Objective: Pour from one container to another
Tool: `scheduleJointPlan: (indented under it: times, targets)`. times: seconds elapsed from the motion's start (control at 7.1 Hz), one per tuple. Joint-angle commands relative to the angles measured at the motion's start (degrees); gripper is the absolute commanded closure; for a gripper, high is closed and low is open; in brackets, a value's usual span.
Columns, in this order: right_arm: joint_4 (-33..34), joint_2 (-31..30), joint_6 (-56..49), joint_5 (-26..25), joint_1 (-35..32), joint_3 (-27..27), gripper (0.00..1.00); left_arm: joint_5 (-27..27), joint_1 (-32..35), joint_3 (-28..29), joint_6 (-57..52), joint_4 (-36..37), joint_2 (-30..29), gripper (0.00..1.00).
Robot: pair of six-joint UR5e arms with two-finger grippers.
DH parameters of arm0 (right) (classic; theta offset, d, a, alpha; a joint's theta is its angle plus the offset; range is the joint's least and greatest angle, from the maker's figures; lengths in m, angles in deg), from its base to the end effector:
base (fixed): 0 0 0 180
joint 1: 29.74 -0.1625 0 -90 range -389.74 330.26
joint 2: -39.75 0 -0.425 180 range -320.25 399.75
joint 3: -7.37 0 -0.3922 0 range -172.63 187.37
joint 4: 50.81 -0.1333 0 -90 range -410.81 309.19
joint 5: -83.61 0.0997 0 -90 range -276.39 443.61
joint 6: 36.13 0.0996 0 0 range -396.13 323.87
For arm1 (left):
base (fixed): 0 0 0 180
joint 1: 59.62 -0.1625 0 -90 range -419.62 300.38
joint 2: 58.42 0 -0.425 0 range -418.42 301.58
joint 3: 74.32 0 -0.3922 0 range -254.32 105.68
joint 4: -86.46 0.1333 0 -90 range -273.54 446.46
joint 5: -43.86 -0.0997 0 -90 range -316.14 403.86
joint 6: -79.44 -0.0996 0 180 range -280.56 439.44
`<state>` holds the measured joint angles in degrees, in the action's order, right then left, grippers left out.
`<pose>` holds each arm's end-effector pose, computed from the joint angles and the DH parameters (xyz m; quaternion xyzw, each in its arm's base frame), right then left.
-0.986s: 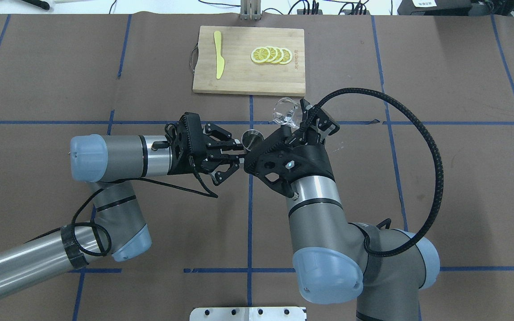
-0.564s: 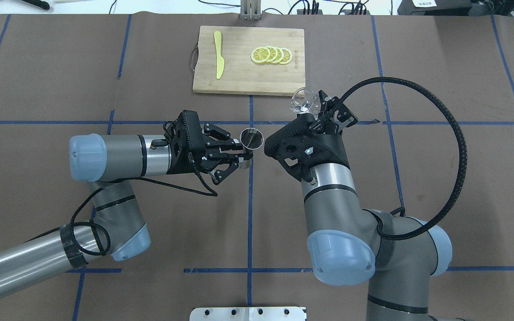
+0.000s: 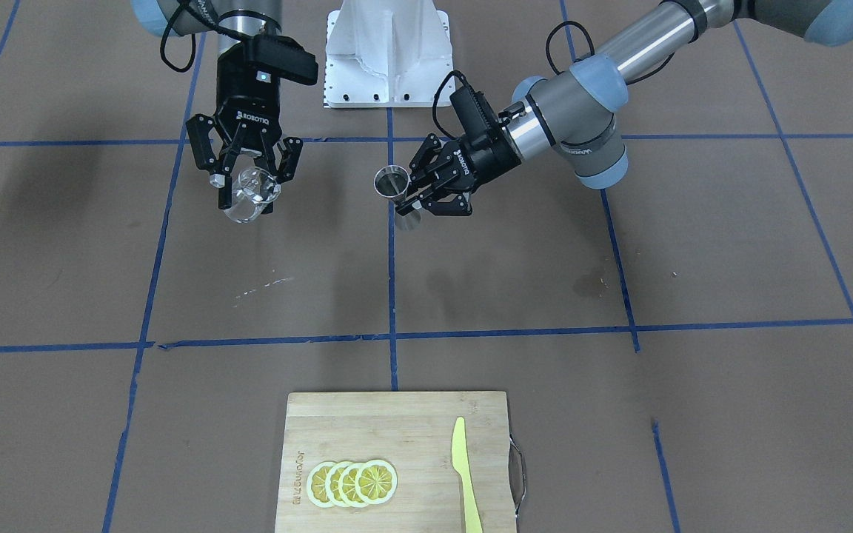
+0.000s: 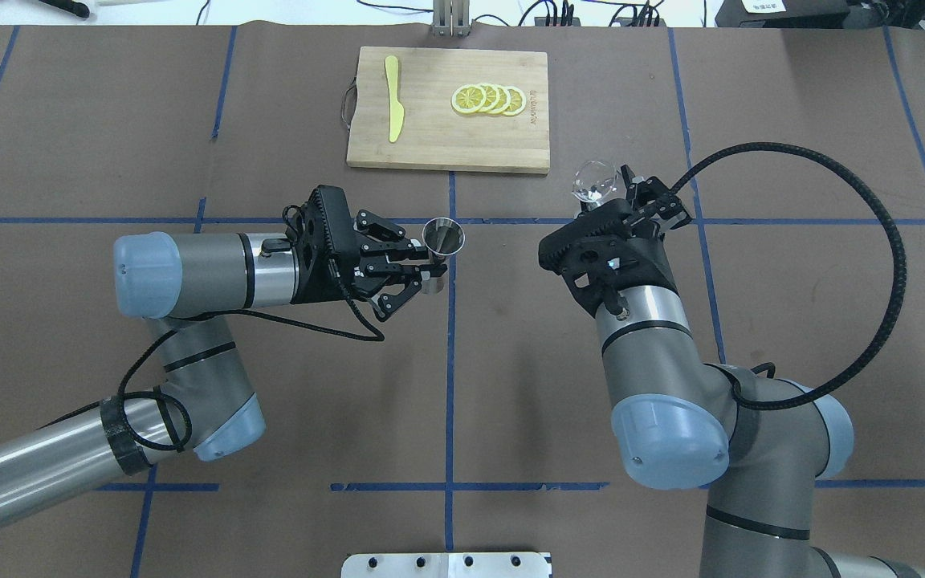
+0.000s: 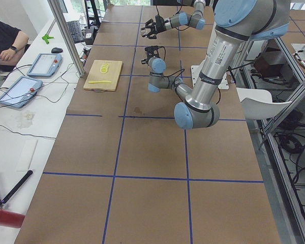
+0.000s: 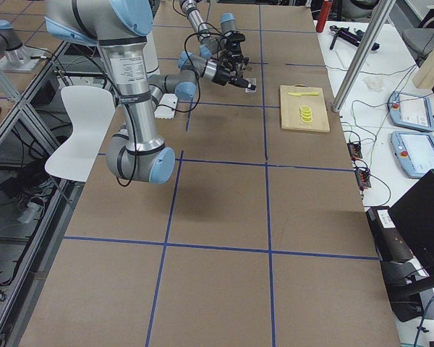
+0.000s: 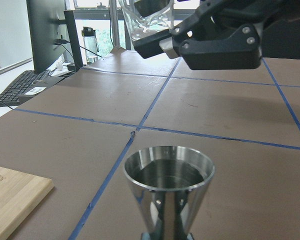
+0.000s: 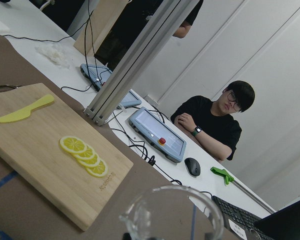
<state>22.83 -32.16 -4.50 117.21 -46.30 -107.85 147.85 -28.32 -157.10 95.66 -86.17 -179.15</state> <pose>-0.4323 -0.3542 0.2392 0.5921 -0.0987 -0.0532 0.7981 0.4918 -0.4268 0.2487 0.5853 0.5406 0.3068 0.5206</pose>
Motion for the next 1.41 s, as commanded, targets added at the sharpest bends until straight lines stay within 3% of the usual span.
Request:
scheduleJointPlan:
  times: [0.0, 0.14, 0.56, 1.27]
  targets:
    - [-3.7, -2.2, 0.1, 0.0, 0.0, 0.9, 1.0, 0.1, 1.9, -3.2, 1.8, -0.1, 4.9, 1.0]
    - [-3.8, -2.1, 0.1, 0.0, 0.0, 0.9, 1.0, 0.1, 3.0, -4.2, 2.9, -0.3, 6.1, 1.0]
    - [-4.1, -2.1, 0.1, 0.0, 0.0, 0.9, 1.0, 0.1, 3.9, -4.4, 8.0, -11.6, 14.4, 1.0]
    - [-4.1, -2.3, 0.1, -0.3, 0.0, 0.7, 1.0, 0.2, 7.0, -9.0, 8.1, -14.0, 26.0, 1.0]
